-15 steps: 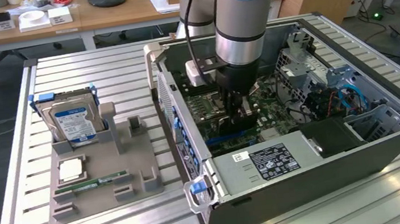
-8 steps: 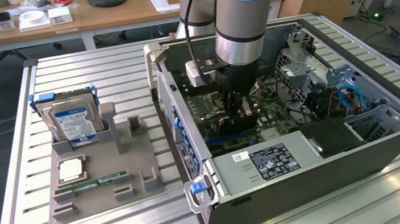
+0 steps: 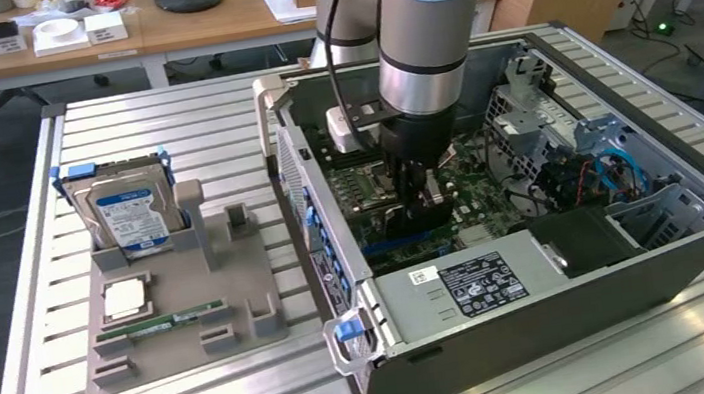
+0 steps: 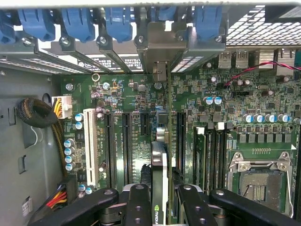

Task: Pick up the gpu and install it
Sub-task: 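Insert the gpu into the slot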

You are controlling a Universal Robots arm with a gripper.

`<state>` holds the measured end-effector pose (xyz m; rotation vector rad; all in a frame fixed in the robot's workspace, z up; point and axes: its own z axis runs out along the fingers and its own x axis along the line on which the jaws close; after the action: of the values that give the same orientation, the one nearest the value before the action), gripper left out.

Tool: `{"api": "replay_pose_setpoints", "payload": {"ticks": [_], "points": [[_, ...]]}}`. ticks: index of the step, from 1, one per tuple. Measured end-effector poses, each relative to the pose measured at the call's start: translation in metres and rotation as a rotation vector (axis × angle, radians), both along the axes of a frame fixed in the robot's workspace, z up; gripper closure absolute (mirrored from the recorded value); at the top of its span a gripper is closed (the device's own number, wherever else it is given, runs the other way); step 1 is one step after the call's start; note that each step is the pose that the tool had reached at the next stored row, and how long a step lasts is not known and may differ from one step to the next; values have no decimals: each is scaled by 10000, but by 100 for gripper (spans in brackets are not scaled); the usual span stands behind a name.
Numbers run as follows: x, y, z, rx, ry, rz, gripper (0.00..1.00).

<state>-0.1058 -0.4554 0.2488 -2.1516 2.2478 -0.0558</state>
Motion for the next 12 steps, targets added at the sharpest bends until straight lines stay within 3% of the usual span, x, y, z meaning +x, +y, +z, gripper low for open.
{"api": "replay_pose_setpoints", "payload": {"ticks": [12], "points": [[-1,0,-35,0,1,0,73]]}}
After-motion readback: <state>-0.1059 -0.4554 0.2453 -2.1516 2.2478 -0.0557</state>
